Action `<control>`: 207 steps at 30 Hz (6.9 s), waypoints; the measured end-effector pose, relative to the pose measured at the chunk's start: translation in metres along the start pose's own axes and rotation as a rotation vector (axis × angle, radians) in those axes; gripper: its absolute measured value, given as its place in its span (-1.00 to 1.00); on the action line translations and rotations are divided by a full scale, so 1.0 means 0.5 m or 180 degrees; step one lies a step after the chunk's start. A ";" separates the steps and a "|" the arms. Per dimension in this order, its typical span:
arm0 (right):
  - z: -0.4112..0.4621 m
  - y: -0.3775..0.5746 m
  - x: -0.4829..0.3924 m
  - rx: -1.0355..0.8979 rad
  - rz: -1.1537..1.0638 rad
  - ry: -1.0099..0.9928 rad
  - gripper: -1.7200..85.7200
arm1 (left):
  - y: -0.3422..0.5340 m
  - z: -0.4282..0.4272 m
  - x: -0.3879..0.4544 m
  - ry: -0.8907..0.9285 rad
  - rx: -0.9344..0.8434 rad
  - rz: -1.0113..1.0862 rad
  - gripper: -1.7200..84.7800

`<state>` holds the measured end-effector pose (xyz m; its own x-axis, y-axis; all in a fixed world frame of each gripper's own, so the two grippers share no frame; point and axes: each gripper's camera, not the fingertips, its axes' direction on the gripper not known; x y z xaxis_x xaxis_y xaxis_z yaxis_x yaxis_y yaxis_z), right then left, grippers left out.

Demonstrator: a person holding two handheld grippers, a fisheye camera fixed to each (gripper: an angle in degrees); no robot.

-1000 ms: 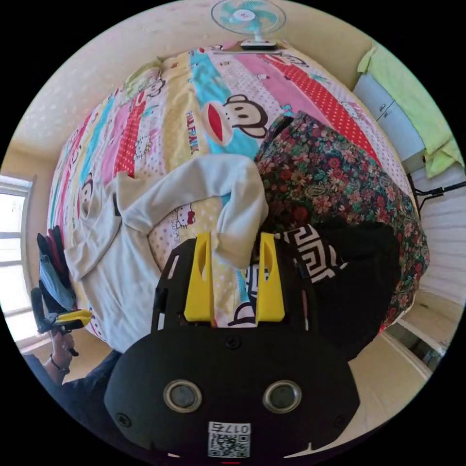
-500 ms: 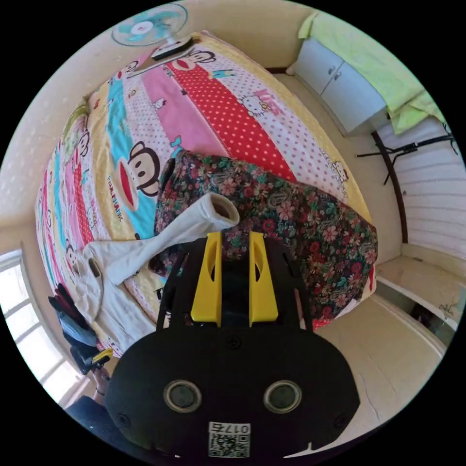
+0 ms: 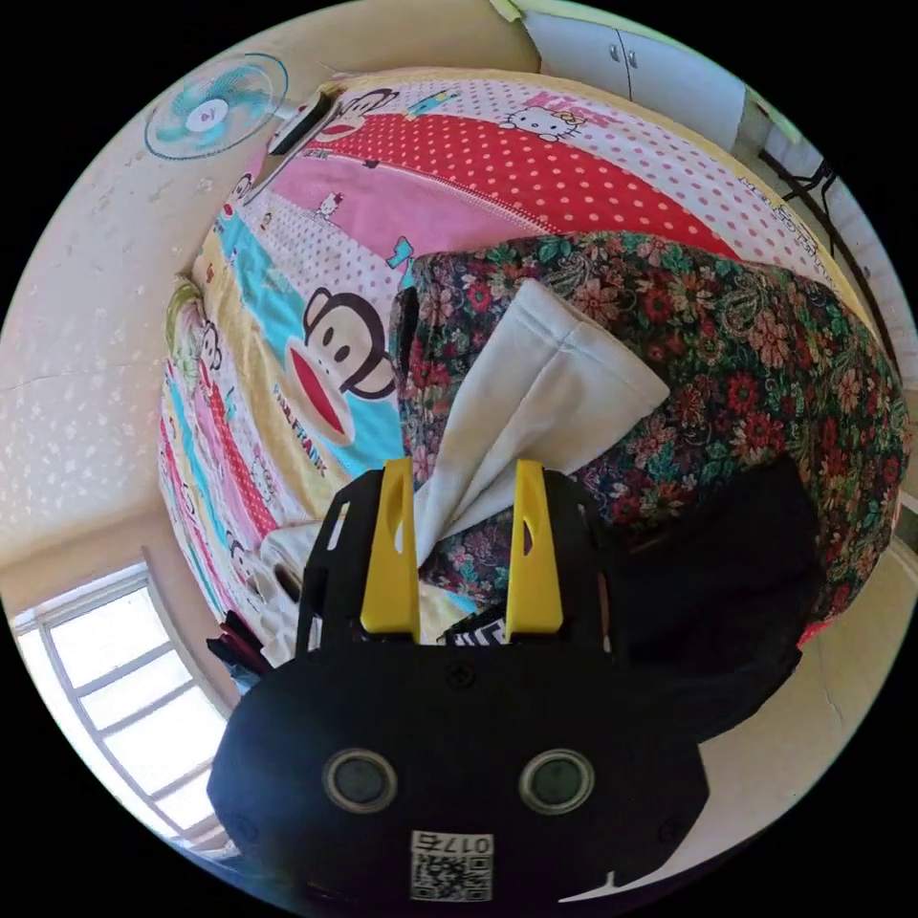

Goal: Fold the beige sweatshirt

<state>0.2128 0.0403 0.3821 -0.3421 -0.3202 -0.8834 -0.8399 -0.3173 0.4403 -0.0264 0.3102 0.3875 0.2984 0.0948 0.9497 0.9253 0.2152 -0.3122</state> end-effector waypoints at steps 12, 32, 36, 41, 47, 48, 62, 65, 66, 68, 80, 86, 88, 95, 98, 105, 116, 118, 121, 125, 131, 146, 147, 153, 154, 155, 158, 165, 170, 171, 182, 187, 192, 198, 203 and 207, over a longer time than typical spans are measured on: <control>-0.141 0.282 -0.472 0.1020 -0.2753 -0.1894 -0.88 | 0.042 -0.054 -0.077 0.0012 0.0211 -0.0343 -0.81; 0.228 0.535 -0.137 -0.1081 -0.2208 0.0633 -0.68 | 0.168 -0.020 -0.351 0.0484 0.0457 -0.1150 -0.70; 0.242 0.560 -0.102 -0.1770 -0.2247 0.0286 -0.80 | 0.162 -0.043 -0.352 0.0809 0.0299 -0.1177 -0.86; 0.116 0.518 -0.212 -0.1327 -0.2627 -0.0120 -0.87 | 0.145 -0.198 -0.278 0.0622 0.0648 -0.0661 -0.87; 0.101 0.354 -0.303 -0.0992 -0.2334 -0.0258 -0.80 | 0.057 -0.293 -0.324 0.0808 0.1289 -0.0739 -0.77; 0.107 0.327 -0.302 -0.1026 -0.2214 -0.0322 -0.75 | 0.061 -0.299 -0.339 0.0822 0.1407 -0.0818 -0.71; 0.161 0.295 -0.102 -0.1751 -0.1296 -0.1680 -0.83 | 0.168 -0.176 -0.377 0.0878 0.1494 -0.1194 -0.68; 0.116 0.295 -0.060 -0.1640 -0.1311 -0.1933 -0.87 | 0.152 -0.191 -0.393 0.1080 0.1485 -0.1255 -0.83; 0.094 0.294 -0.049 -0.1693 -0.1357 -0.2075 -0.88 | 0.147 -0.193 -0.394 0.1128 0.1333 -0.1231 -0.84; 0.061 0.295 -0.034 -0.1792 -0.1372 -0.2401 -0.89 | 0.149 -0.195 -0.380 0.1257 0.1049 -0.1036 -0.86; -0.130 0.456 0.225 -0.1949 -0.0444 -0.3311 -0.89 | 0.587 -0.266 -0.231 0.2334 0.1181 -0.0890 -0.91; -0.091 0.361 0.074 -0.1754 -0.0805 -0.3524 -0.89 | 0.468 -0.306 -0.277 0.2330 0.1438 -0.0967 -0.91; -0.068 0.291 -0.030 -0.1675 -0.1058 -0.3581 -0.88 | 0.335 -0.355 -0.285 0.2328 0.1555 -0.0712 -0.90; 0.062 0.051 -0.395 -0.1141 -0.1208 -0.3389 -0.83 | 0.047 -0.488 -0.350 0.1999 0.2119 -0.0780 -0.76; 0.070 0.054 -0.463 -0.0799 -0.1012 -0.3288 -0.81 | 0.037 -0.487 -0.352 0.1795 0.2378 -0.0842 -0.71; 0.144 0.274 -0.614 -0.0702 -0.2624 -0.0640 -0.89 | 0.110 -0.247 -0.375 0.1240 0.1744 -0.1608 -0.61; 0.232 0.348 -0.708 -0.0586 -0.3342 0.0967 -0.95 | 0.082 -0.162 -0.407 0.1683 0.1471 -0.1556 -0.82; 0.210 0.340 -0.694 -0.0511 -0.3200 0.0776 -0.95 | 0.056 -0.223 -0.326 0.1778 0.1563 -0.0961 -0.84; 0.168 0.326 -0.631 -0.0414 -0.2834 0.0364 -0.95 | 0.012 -0.288 -0.158 0.1260 0.1463 -0.0305 -0.84; 0.128 0.324 -0.505 -0.0286 -0.2350 0.0217 -0.95 | -0.055 -0.287 0.065 0.0609 0.1275 0.0486 -0.84; 0.123 0.320 -0.337 -0.0402 -0.1747 -0.0115 -0.93 | -0.178 -0.091 0.283 0.0340 0.0442 0.1256 -0.81; 0.330 0.355 -0.078 -0.0983 -0.0003 -0.3202 -0.53 | -0.172 -0.077 -0.090 0.0577 0.1098 -0.0773 -0.55; 0.347 0.359 -0.077 -0.0966 0.0080 -0.3290 -0.51 | -0.182 -0.048 -0.129 0.0662 0.0953 -0.0951 -0.55; 0.427 0.354 -0.095 -0.0886 0.0417 -0.3408 -0.37 | -0.188 0.063 -0.225 0.1843 0.0713 -0.1339 -0.59; 0.434 0.350 -0.098 -0.0878 0.0435 -0.3422 -0.36 | -0.184 0.065 -0.225 0.1996 0.0666 -0.1311 -0.68; 0.446 0.344 -0.103 -0.0856 0.0484 -0.3457 -0.35 | -0.181 0.063 -0.223 0.2077 0.0655 -0.1281 -0.72; 0.474 0.326 -0.115 -0.0812 0.0566 -0.3610 -0.34 | -0.168 0.026 -0.188 0.2245 0.0606 -0.1017 -0.80; 0.494 0.244 -0.135 -0.0777 0.0305 -0.4662 -0.62 | -0.155 -0.110 -0.030 0.1915 0.0550 -0.0255 -0.81; 0.352 0.193 -0.130 -0.0475 -0.0546 -0.4911 -0.71 | -0.140 -0.179 0.132 0.1900 0.0434 0.0523 -0.81; 0.303 0.180 -0.115 -0.0380 -0.0800 -0.4946 -0.71 | -0.131 -0.185 0.178 0.1878 0.0332 0.0718 -0.81; 0.030 0.158 0.320 0.0809 -0.1321 -0.4415 -0.73 | -0.078 0.046 0.467 0.1368 -0.0917 0.1701 -0.84; 0.148 0.215 0.623 0.0774 0.0962 -0.2997 -0.74 | -0.092 0.092 0.297 0.0493 -0.1043 0.1089 -0.98; 0.114 0.373 0.645 0.1015 0.1067 -0.2187 -0.88 | -0.044 -0.018 -0.014 -0.0590 -0.1135 -0.0092 -0.98; 0.190 0.427 0.459 0.0205 0.0228 -0.1671 -0.94 | 0.157 -0.285 -0.318 -0.0703 -0.0598 -0.1556 -0.98; 0.195 0.441 0.186 -0.0324 -0.1236 -0.1484 -0.95 | 0.340 -0.392 -0.434 -0.0170 0.0111 -0.1970 -0.98; 0.123 0.522 -0.060 -0.0327 -0.2675 -0.1092 -0.95 | 0.470 -0.380 -0.522 0.0130 0.0280 -0.2250 -0.98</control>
<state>-0.0220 0.0218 0.5135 0.2449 0.3301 -0.9116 -0.8331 -0.4093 -0.3720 0.1575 0.1512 0.0708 -0.3559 -0.1325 0.9251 0.8788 0.2894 0.3795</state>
